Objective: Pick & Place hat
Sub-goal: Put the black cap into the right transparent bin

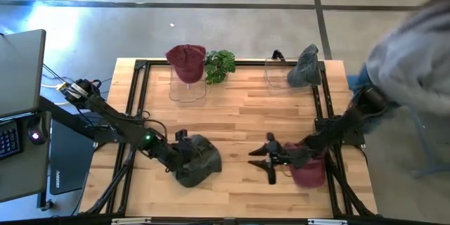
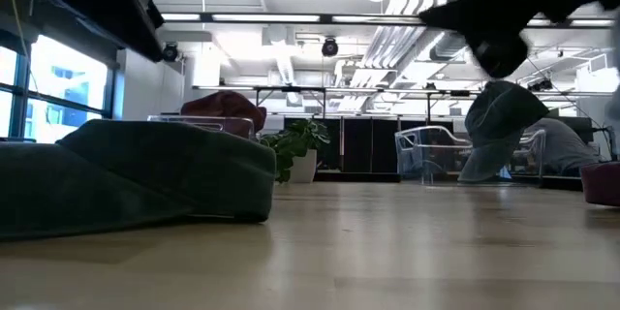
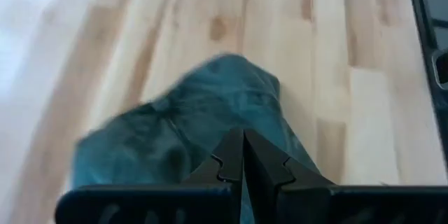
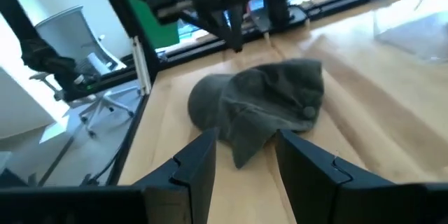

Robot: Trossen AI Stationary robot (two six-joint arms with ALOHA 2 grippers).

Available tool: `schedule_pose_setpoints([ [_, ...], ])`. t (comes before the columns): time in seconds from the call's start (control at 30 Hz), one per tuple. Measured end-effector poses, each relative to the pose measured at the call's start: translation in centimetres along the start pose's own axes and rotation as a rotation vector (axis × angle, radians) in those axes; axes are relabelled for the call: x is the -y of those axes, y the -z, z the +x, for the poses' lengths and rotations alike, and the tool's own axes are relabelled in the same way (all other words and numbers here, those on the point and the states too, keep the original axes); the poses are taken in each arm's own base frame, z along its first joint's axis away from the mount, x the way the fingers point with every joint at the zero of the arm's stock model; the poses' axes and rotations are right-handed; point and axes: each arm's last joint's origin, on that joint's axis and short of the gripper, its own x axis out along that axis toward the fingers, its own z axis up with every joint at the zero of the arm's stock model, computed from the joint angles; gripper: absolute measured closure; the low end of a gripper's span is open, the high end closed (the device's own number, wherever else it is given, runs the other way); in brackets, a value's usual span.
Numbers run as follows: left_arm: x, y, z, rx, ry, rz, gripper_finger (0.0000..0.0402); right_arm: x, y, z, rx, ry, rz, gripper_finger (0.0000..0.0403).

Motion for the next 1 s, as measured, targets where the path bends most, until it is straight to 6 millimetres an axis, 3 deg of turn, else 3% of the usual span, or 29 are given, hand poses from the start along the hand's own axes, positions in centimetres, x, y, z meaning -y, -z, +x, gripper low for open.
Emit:
schedule_pose_setpoints([
  [0.17, 2.1, 1.5, -0.3, 0.003, 0.032, 0.077, 0.0394, 2.5, 0.8, 5.5, -0.105, 0.004, 0.132, 0.0243],
  [0.3, 4.3, 3.4, -0.1, 0.056, -0.012, 0.174, 0.0399, 5.0, -0.2, 10.0, -0.211, -0.059, 0.229, 0.0204],
  [0.5, 6.3, 6.3, 2.5, 0.014, -0.031, 0.236, 0.0399, 8.6, -2.0, 15.4, -0.446, 0.103, 0.318, 0.0162],
  [0.6, 6.6, 7.4, 4.3, -0.027, -0.046, 0.255, 0.0399, 9.7, -3.1, 17.4, -0.529, 0.161, 0.321, 0.0160],
  [0.73, 6.8, 8.2, 5.6, -0.027, -0.083, 0.259, 0.0399, 11.2, -3.4, 19.5, -0.608, 0.110, 0.381, 0.0160],
  [1.0, 6.7, 8.5, 5.9, -0.030, -0.102, 0.254, 0.0399, 12.0, -2.5, 21.7, -0.627, -0.114, 0.455, 0.0160],
])
